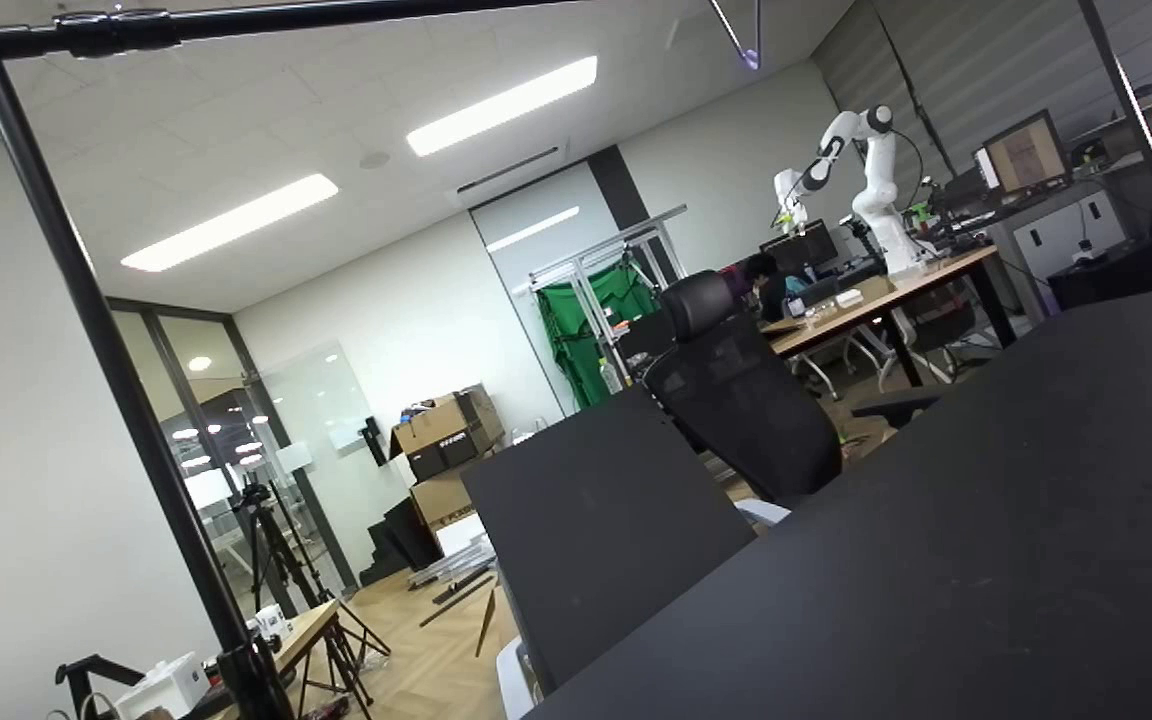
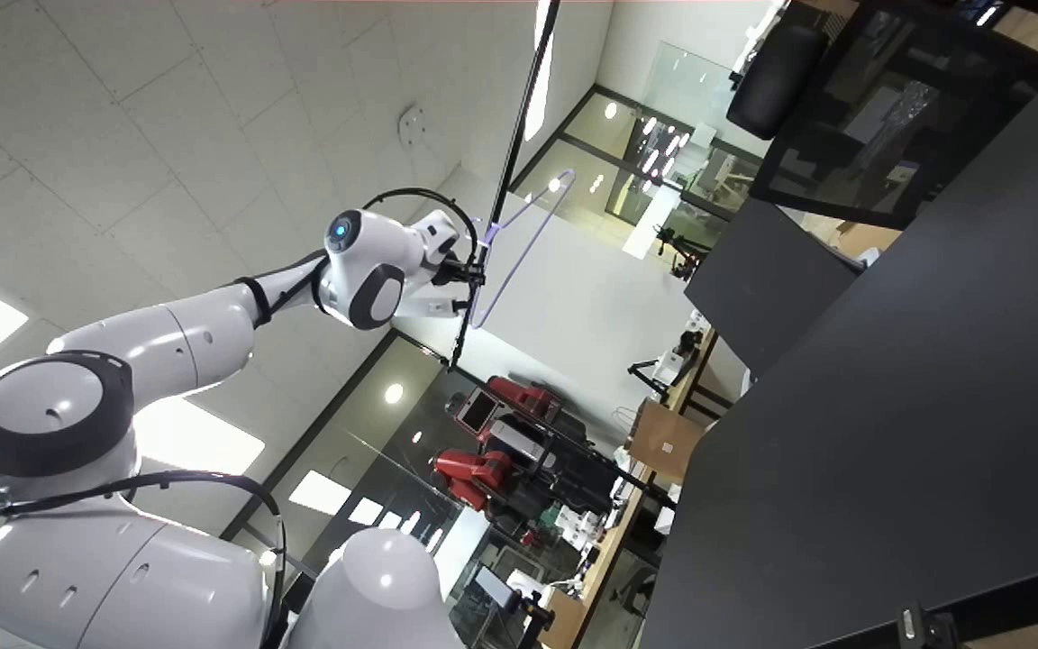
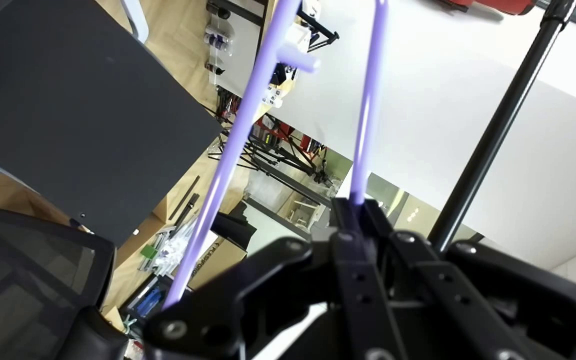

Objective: Put the blue hanger on the black thing above the table

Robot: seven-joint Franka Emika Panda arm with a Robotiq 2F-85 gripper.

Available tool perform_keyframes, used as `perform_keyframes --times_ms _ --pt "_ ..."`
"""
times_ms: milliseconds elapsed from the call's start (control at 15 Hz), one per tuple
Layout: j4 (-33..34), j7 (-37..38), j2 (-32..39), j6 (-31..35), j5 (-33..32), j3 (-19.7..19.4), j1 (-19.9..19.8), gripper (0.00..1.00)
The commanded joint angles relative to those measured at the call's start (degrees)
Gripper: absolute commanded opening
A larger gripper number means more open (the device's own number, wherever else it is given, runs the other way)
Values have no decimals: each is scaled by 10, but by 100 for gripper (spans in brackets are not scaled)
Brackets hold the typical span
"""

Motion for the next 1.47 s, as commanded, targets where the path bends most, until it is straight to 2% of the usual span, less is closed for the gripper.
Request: perform_keyframes --times_ms 0,600,667,1400 --pt "0 0 0 0 0 0 0 9" --pt "0 0 0 0 0 0 0 9" --pt "0 0 0 0 0 0 0 2" --pt "94 -162 77 -25 152 -66 64 2"
